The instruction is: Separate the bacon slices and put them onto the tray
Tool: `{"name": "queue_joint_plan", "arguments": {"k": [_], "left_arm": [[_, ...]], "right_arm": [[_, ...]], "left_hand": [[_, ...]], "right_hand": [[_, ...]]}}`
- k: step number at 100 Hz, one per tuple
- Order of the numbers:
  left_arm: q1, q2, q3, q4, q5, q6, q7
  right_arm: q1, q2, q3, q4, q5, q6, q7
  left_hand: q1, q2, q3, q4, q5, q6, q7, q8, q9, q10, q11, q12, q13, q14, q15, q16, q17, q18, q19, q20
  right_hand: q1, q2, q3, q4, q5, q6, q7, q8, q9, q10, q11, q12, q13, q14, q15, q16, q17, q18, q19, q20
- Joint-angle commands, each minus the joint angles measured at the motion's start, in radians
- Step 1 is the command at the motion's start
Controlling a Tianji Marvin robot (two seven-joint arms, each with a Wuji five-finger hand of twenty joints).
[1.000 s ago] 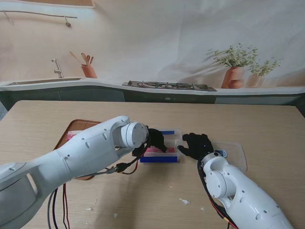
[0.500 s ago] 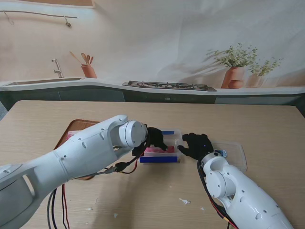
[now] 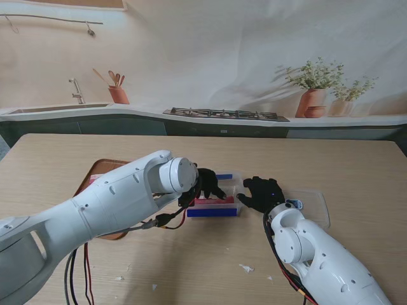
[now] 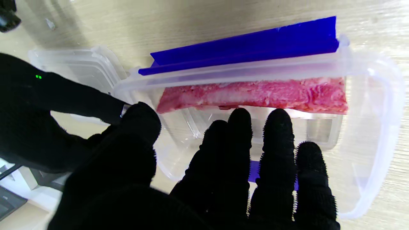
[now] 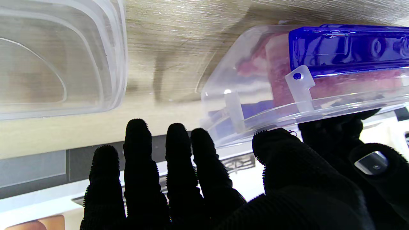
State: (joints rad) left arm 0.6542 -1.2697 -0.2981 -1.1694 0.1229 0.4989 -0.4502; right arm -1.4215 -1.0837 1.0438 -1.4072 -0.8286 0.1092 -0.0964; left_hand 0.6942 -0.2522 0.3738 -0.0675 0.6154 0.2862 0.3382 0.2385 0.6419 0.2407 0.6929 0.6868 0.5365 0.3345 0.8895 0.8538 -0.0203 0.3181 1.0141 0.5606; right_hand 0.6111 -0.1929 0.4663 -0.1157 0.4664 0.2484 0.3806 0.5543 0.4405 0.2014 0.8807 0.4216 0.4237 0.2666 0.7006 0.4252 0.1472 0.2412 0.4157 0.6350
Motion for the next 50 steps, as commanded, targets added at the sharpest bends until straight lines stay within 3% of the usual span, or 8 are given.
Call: {"name": "queue_joint_plan", "arguments": {"k": [1,18,31,38,50], "left_arm": [[-0.016,-0.008,0.017,0.001,-0.005,-0.002,-0.043],[-0.061,-0.018,0.07,0.036,0.007,-0.052,-0.092],[-0.075,-0.029,0.095,0.062,0.019,-0.085,-0.108],[-0.081,-0.032,0.107,0.076,0.034,-0.114,-0.112],[-0.081,-0.037,0.113,0.093,0.052,-0.14,-0.107]], "right_arm": [[-0.013,-0.009,-0.007,0.011,0.0,0.001,0.019],[-0.013,-0.009,-0.006,0.012,0.0,0.0,0.018],[-0.014,-0.009,-0.005,0.013,0.0,0.0,0.016],[-0.014,-0.009,-0.004,0.012,0.0,0.0,0.015],[-0.014,-0.009,-0.004,0.013,0.0,-0.001,0.014]], "left_hand": [[-0.023,0.017,-0.035,0.035,0.045,0.013,0.02,0.011,0.059,-0.027,0.034,0.035,0.038,0.016,0.033,0.025,-0.019,0.022,0.022,0.023],[0.009,0.039,-0.077,0.041,0.101,-0.062,0.083,0.043,0.049,-0.064,0.014,0.064,0.008,-0.011,0.002,0.031,-0.036,-0.005,0.009,0.026],[0.019,0.043,-0.088,0.044,0.077,-0.09,0.096,0.055,-0.008,-0.077,-0.044,0.027,-0.046,-0.032,-0.068,-0.005,-0.051,-0.019,-0.007,0.025],[0.021,0.04,-0.091,0.046,0.063,-0.106,0.097,0.059,-0.049,-0.086,-0.096,-0.033,-0.084,-0.051,-0.137,-0.055,-0.056,-0.027,-0.015,0.028],[0.015,0.029,-0.083,0.048,0.006,-0.095,0.072,0.046,-0.126,-0.082,-0.201,-0.194,-0.155,-0.065,-0.323,-0.215,-0.064,-0.028,-0.06,0.009]], "right_hand": [[0.034,0.018,-0.001,0.045,0.013,-0.111,0.001,-0.01,-0.028,-0.003,-0.013,-0.006,0.002,0.023,0.02,0.007,0.0,0.021,0.003,0.021],[0.033,0.017,-0.002,0.045,0.012,-0.111,0.001,-0.009,-0.037,-0.003,-0.018,-0.009,0.001,0.022,0.021,0.007,0.0,0.02,0.004,0.021],[0.034,0.017,-0.001,0.045,0.012,-0.112,0.002,-0.009,-0.044,-0.003,-0.021,-0.011,0.0,0.022,0.021,0.007,0.002,0.022,0.005,0.021],[0.033,0.017,-0.001,0.045,0.012,-0.111,0.002,-0.009,-0.045,-0.004,-0.022,-0.011,0.0,0.021,0.021,0.007,0.002,0.022,0.005,0.021],[0.033,0.018,0.0,0.045,0.012,-0.111,0.002,-0.008,-0.046,-0.004,-0.023,-0.013,0.0,0.022,0.022,0.008,0.003,0.022,0.005,0.022]]}}
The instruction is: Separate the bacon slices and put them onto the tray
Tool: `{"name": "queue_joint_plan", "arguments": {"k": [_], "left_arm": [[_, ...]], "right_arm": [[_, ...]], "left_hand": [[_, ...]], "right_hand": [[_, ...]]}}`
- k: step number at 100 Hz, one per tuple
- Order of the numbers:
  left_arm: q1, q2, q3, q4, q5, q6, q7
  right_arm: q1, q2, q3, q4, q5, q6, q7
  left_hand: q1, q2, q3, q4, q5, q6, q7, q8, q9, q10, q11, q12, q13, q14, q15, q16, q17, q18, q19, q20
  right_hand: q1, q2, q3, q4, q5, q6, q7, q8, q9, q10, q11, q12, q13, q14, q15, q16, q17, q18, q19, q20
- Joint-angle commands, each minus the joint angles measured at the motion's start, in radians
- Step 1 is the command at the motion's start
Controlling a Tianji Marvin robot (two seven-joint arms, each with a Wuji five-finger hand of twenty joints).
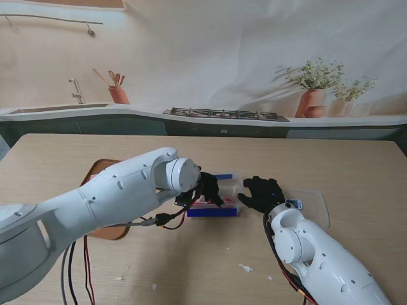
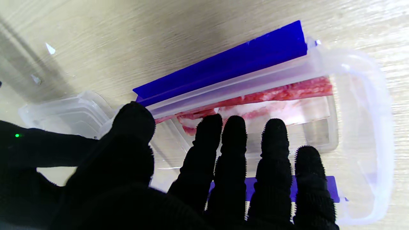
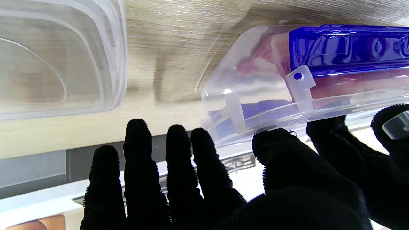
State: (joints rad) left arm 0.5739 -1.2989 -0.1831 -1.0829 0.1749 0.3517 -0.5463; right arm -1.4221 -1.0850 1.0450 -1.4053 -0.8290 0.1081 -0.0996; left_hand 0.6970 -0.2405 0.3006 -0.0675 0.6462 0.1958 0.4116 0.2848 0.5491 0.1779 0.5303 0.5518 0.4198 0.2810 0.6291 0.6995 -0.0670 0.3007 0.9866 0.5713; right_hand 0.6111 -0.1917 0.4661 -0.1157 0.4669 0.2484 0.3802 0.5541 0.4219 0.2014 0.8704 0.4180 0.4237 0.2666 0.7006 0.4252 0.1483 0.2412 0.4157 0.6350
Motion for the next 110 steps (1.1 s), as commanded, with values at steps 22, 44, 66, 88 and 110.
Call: {"name": "queue_joint_plan", "arguments": {"k": [22,44,66,88,110], "left_arm": [[0.004,-0.014,-0.006,0.03,0.008,-0.019,0.0],[0.038,-0.031,-0.047,0.04,-0.001,0.03,0.063],[0.037,-0.028,-0.049,0.041,-0.022,0.044,0.05],[0.008,-0.021,-0.011,0.045,0.025,-0.019,0.024],[-0.008,-0.023,0.006,0.056,0.042,-0.06,0.011]], "right_arm": [[-0.013,-0.008,-0.006,0.012,0.004,-0.001,0.018],[-0.01,-0.008,-0.01,0.013,0.007,0.001,0.024],[-0.012,-0.009,-0.008,0.013,0.008,0.003,0.021],[-0.011,-0.009,-0.008,0.014,0.007,0.001,0.019],[-0.011,-0.009,-0.007,0.015,0.007,0.003,0.018]], "left_hand": [[0.019,-0.019,0.097,0.045,-0.028,-0.014,0.003,-0.001,-0.018,-0.027,-0.047,-0.142,-0.019,-0.024,-0.107,-0.129,-0.004,-0.003,-0.063,-0.034],[0.065,0.037,0.151,0.014,0.037,-0.009,0.034,0.01,0.061,-0.012,-0.04,-0.153,0.039,-0.005,-0.086,-0.137,0.012,0.007,-0.03,-0.048],[0.03,0.025,0.097,0.022,0.044,-0.002,0.001,-0.007,0.05,-0.009,-0.047,-0.157,0.026,-0.01,-0.09,-0.141,-0.006,0.011,-0.046,-0.06],[0.025,-0.113,0.299,0.018,-0.003,-0.032,0.029,0.012,0.035,-0.043,-0.033,-0.153,0.047,-0.046,-0.084,-0.14,0.015,0.004,-0.036,-0.05],[-0.038,-0.208,0.359,-0.006,-0.031,-0.037,0.038,0.018,0.016,-0.058,-0.034,-0.155,0.041,-0.061,-0.09,-0.143,0.004,0.0,-0.054,-0.06]], "right_hand": [[0.034,0.016,-0.001,0.045,0.011,-0.112,0.002,-0.008,-0.023,-0.002,-0.012,-0.01,0.001,0.023,0.022,0.008,0.004,0.023,0.006,0.022],[0.034,0.018,-0.001,0.045,0.012,-0.112,0.002,-0.008,-0.015,-0.002,-0.011,-0.01,0.005,0.025,0.023,0.008,0.007,0.024,0.007,0.022],[0.034,0.017,-0.001,0.045,0.012,-0.111,0.002,-0.008,-0.013,-0.002,-0.012,-0.011,0.007,0.026,0.022,0.007,0.008,0.025,0.007,0.022],[0.032,0.017,0.0,0.045,0.012,-0.111,0.003,-0.008,-0.013,-0.001,-0.012,-0.01,0.007,0.025,0.023,0.008,0.009,0.025,0.008,0.021],[0.031,0.016,0.0,0.045,0.012,-0.111,0.003,-0.008,-0.012,-0.001,-0.012,-0.01,0.007,0.026,0.022,0.007,0.008,0.026,0.007,0.021]]}}
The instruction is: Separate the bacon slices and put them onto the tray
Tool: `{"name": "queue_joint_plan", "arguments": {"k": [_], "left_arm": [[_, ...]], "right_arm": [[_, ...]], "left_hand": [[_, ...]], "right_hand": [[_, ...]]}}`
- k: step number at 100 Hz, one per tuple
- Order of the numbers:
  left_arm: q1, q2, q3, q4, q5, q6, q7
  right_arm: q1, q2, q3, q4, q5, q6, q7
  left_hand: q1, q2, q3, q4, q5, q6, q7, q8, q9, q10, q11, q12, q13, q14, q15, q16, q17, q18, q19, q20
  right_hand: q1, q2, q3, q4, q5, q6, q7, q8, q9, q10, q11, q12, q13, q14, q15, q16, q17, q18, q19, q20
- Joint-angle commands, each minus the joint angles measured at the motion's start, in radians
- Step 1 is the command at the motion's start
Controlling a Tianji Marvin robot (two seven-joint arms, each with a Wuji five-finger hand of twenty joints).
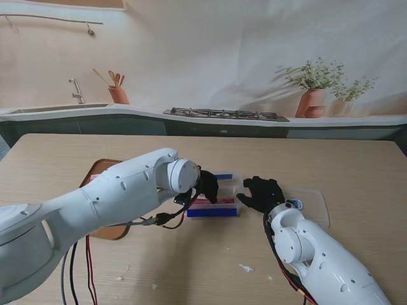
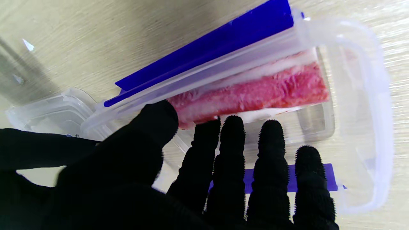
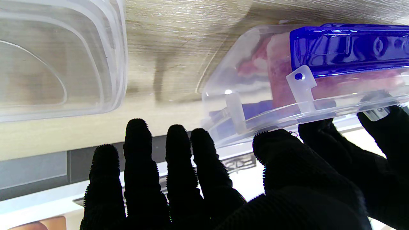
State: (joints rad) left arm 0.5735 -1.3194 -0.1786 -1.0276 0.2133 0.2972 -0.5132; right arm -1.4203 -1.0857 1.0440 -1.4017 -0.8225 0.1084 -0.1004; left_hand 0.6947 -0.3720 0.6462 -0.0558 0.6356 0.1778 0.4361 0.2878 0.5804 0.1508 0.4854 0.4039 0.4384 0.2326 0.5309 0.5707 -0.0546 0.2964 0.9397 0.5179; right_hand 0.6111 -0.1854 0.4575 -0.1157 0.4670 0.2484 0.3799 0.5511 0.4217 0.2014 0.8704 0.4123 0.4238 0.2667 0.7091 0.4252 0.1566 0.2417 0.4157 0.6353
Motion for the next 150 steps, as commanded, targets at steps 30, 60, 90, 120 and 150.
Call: {"name": "queue_joint_plan", "arguments": {"k": [30,60,90,120,150], "left_arm": [[-0.012,-0.018,0.014,0.03,0.006,-0.022,-0.026],[-0.007,-0.008,0.006,0.007,-0.021,0.001,-0.039],[-0.016,-0.013,0.024,0.017,-0.017,-0.021,-0.055],[-0.001,-0.007,0.02,0.01,0.019,-0.036,-0.021],[0.031,0.033,-0.03,-0.06,0.067,-0.025,0.041]], "right_arm": [[-0.013,-0.008,-0.007,0.012,0.001,0.005,0.021],[-0.011,-0.009,-0.007,0.013,0.007,0.006,0.022],[-0.013,-0.009,-0.006,0.012,0.006,0.007,0.021],[-0.012,-0.009,-0.005,0.012,0.006,0.005,0.023],[-0.011,-0.009,-0.007,0.013,0.007,0.005,0.023]], "left_hand": [[-0.03,-0.07,0.064,-0.03,0.016,-0.02,0.049,0.031,0.031,-0.027,0.031,-0.001,0.053,-0.016,0.019,-0.009,-0.005,0.01,-0.012,-0.008],[-0.014,-0.053,0.028,-0.023,0.096,-0.028,0.085,0.042,0.111,-0.024,0.047,0.014,0.103,-0.011,0.052,0.007,-0.015,0.014,-0.027,-0.016],[0.086,-0.144,-0.006,-0.073,0.144,-0.076,0.162,0.047,0.193,-0.039,0.077,0.046,0.155,-0.016,0.101,0.038,-0.002,0.017,-0.026,-0.019],[0.19,-0.183,-0.045,-0.059,0.227,-0.144,0.39,-0.016,0.375,-0.065,0.056,0.251,0.239,-0.018,0.186,0.086,0.009,0.027,-0.007,-0.04],[0.187,-0.172,0.002,-0.046,0.22,-0.139,0.486,0.057,0.423,-0.053,0.045,0.329,0.254,-0.007,0.222,0.104,0.007,0.027,0.003,-0.043]], "right_hand": [[0.032,0.012,0.01,0.046,0.011,-0.111,0.004,-0.006,-0.012,-0.002,-0.012,-0.004,0.008,0.025,0.014,0.008,0.001,0.025,0.008,0.02],[0.033,0.012,0.01,0.046,0.012,-0.11,0.004,-0.006,-0.011,-0.001,-0.012,-0.004,0.009,0.026,0.015,0.008,0.001,0.026,0.009,0.021],[0.035,0.01,0.013,0.046,0.012,-0.11,0.004,-0.006,-0.011,-0.001,-0.011,-0.004,0.01,0.026,0.016,0.008,0.005,0.026,0.01,0.02],[0.033,0.009,0.015,0.046,0.011,-0.11,0.004,-0.006,-0.011,-0.002,-0.011,-0.004,0.009,0.026,0.016,0.008,0.006,0.025,0.011,0.02],[0.033,0.01,0.016,0.046,0.01,-0.111,0.004,-0.006,-0.012,-0.003,-0.011,-0.004,0.009,0.027,0.016,0.009,0.008,0.025,0.012,0.021]]}}
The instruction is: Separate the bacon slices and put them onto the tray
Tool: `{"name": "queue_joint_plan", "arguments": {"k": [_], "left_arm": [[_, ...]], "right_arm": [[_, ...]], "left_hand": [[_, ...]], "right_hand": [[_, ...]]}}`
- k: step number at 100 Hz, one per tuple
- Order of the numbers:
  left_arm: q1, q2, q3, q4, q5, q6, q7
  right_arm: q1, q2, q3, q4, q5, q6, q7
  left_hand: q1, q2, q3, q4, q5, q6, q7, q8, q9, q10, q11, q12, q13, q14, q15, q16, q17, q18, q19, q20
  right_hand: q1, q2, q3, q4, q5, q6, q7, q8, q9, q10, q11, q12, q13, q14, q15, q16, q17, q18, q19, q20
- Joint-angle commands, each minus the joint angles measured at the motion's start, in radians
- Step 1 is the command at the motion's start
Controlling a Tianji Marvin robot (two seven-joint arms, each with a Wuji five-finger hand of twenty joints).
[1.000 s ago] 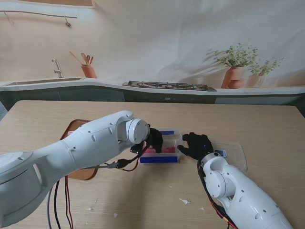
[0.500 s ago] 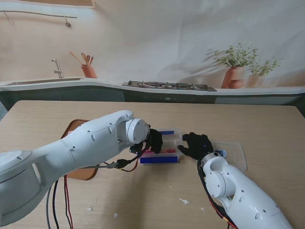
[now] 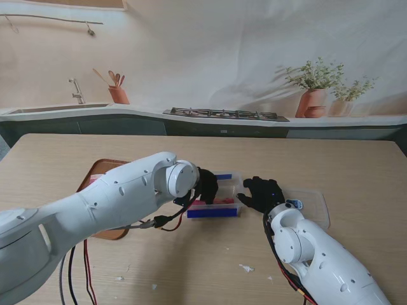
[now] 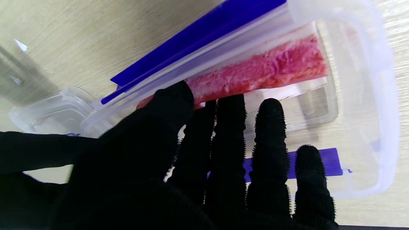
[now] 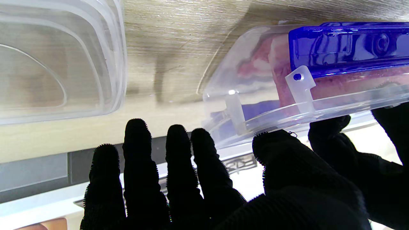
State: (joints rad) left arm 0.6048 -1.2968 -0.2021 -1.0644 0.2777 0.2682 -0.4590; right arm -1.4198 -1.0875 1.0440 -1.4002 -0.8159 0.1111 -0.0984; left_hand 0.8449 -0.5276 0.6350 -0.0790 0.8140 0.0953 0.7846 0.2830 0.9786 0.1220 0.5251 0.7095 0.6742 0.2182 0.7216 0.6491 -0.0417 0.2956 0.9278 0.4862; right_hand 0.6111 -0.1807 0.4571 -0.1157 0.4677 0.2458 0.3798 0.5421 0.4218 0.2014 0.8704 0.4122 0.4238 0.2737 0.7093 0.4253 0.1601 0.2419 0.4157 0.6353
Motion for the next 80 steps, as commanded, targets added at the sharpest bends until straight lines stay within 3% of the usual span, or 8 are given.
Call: {"name": "queue_joint_plan", "arguments": {"k": [1,22,80], "left_arm": [[-0.001,0.012,-0.007,-0.026,0.004,0.003,-0.013],[0.008,0.04,-0.03,-0.064,0.047,-0.022,0.006],[0.036,0.057,-0.082,-0.072,0.121,-0.118,0.085]], "right_arm": [[-0.011,-0.007,-0.007,0.012,0.0,0.003,0.021],[-0.01,-0.007,-0.01,0.013,0.001,0.004,0.023],[-0.009,-0.008,-0.012,0.014,0.004,0.008,0.022]], "left_hand": [[0.036,-0.015,0.015,-0.022,0.039,-0.057,0.139,0.069,0.024,-0.024,0.006,0.026,0.017,0.007,0.032,0.027,-0.006,0.028,0.014,-0.011],[0.024,-0.021,0.048,-0.004,0.021,-0.059,0.158,0.131,0.016,-0.018,0.007,0.051,0.007,0.006,0.037,0.035,-0.008,0.031,0.013,-0.012],[-0.032,-0.071,0.192,0.03,-0.043,-0.048,0.24,0.266,0.004,-0.017,0.005,0.131,-0.02,0.01,0.051,0.062,-0.024,0.038,-0.002,-0.001]], "right_hand": [[0.033,0.005,0.016,0.046,0.009,-0.108,0.005,0.003,-0.011,-0.002,-0.011,-0.004,0.01,0.02,0.016,0.009,0.004,0.025,0.012,0.021],[0.033,0.006,0.016,0.046,0.008,-0.109,0.005,0.003,-0.012,-0.002,-0.011,-0.004,0.009,0.019,0.016,0.008,0.004,0.026,0.013,0.021],[0.033,0.007,0.014,0.046,0.005,-0.108,0.005,0.003,-0.012,-0.002,-0.011,-0.004,0.009,0.02,0.016,0.009,0.005,0.026,0.014,0.022]]}}
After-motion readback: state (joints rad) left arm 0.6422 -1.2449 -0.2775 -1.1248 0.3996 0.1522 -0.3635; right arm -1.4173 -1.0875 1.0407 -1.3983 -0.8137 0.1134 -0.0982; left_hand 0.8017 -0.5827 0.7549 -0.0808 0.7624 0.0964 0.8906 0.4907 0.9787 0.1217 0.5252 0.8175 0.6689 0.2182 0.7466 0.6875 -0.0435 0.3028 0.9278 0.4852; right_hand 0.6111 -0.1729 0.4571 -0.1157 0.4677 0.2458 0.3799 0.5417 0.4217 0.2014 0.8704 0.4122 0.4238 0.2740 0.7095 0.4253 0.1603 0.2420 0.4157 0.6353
